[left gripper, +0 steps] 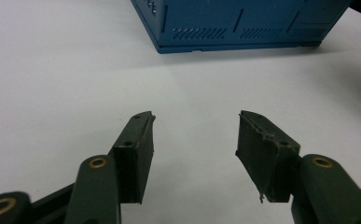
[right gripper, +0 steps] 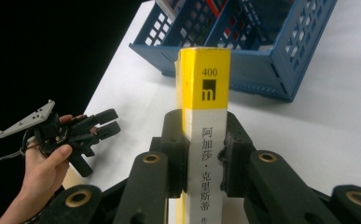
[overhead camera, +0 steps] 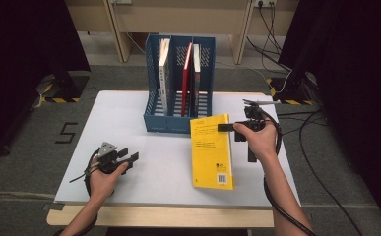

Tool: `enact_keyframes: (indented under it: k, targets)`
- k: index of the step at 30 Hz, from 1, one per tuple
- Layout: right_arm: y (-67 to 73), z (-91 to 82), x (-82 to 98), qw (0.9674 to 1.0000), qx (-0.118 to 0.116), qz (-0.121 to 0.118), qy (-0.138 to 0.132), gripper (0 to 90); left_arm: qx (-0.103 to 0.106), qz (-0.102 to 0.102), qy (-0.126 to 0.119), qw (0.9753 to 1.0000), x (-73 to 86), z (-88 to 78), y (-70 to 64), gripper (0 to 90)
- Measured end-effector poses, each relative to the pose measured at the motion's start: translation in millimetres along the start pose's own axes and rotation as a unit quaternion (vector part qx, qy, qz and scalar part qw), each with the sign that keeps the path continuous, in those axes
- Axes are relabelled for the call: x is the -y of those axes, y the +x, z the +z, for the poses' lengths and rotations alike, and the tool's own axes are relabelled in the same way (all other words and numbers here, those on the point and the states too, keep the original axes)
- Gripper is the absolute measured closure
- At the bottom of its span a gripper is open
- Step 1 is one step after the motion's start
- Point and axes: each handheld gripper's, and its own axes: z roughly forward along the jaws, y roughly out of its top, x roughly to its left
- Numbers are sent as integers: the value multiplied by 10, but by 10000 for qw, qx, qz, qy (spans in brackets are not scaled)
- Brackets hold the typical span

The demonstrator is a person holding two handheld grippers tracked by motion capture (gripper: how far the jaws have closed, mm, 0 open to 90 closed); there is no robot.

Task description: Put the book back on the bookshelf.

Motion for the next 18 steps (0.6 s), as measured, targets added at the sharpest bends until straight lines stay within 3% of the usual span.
enact_keyframes:
  k: [5,18]
  targets:
    - [32,-45,-15,9999,30,-51,-120,758,-86,99,-53,9999,17,15,6,450]
    - [79,-139,-35,9990,83,-111,-419,758,-107,92,-90,9999,24,18,3,450]
